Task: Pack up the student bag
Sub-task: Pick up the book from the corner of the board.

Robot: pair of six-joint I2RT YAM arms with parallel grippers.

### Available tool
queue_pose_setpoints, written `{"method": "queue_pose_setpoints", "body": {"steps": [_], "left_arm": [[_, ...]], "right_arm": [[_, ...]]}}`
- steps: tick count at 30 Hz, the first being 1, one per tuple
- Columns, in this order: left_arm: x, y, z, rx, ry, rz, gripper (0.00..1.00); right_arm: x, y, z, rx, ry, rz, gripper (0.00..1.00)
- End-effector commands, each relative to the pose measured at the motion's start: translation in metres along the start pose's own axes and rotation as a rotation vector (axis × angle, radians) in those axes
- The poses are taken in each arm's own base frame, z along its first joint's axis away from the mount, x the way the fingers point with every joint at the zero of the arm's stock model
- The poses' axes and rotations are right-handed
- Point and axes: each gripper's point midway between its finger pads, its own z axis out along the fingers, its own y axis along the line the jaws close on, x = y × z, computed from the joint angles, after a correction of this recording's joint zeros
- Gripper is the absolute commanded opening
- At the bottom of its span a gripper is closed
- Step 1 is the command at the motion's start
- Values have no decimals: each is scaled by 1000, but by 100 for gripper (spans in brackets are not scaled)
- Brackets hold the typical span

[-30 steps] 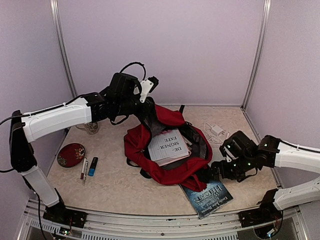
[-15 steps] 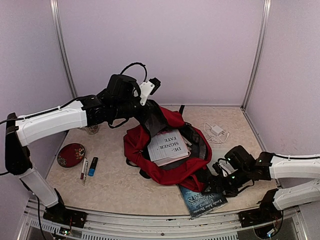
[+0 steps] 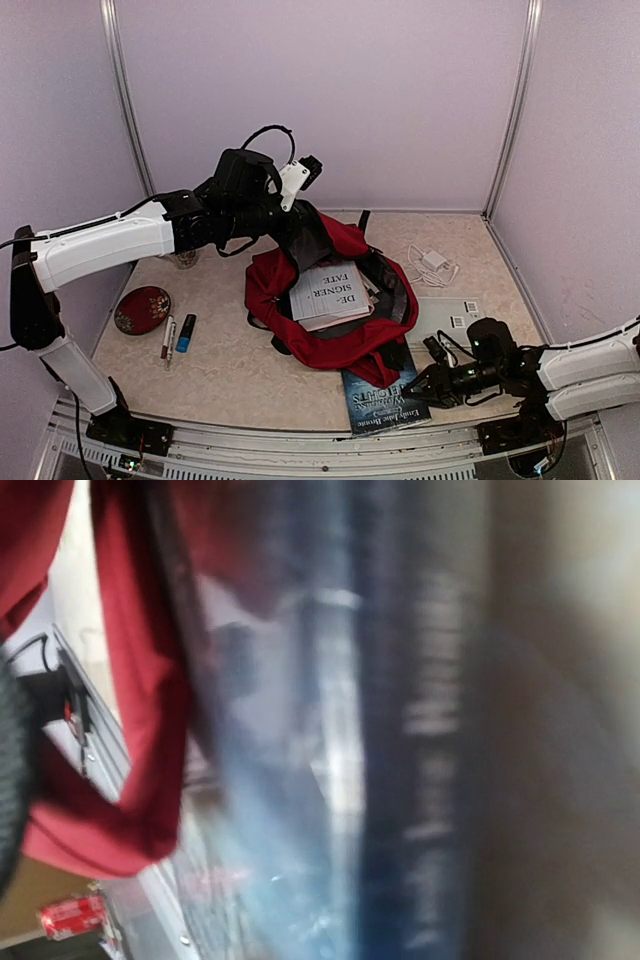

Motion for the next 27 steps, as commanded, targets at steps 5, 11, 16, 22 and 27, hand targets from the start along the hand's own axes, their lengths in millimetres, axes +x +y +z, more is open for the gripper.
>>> {"method": "queue_pose_setpoints", "body": {"steps": [5,11,16,22,27], "left_arm": [[-22,4,-13,-12,-67,3,3],[-16,7,-13,-25,-46,14,3],[-17,12,-15,-35,-51,12,3],[-17,10,-12,-23,-57,9,3],[-12,7,-7,-25,-35,17,3]], "right_arm": [[-13,25,1,-122,-45,-34,10],[-18,43,-5,-134,-41,-76,0],[-51,64,-48,-37,-227,-109,0],[-79,73,-123,108,-506,-116,0],[-92,88,-164,233,-625,-149,0]]}}
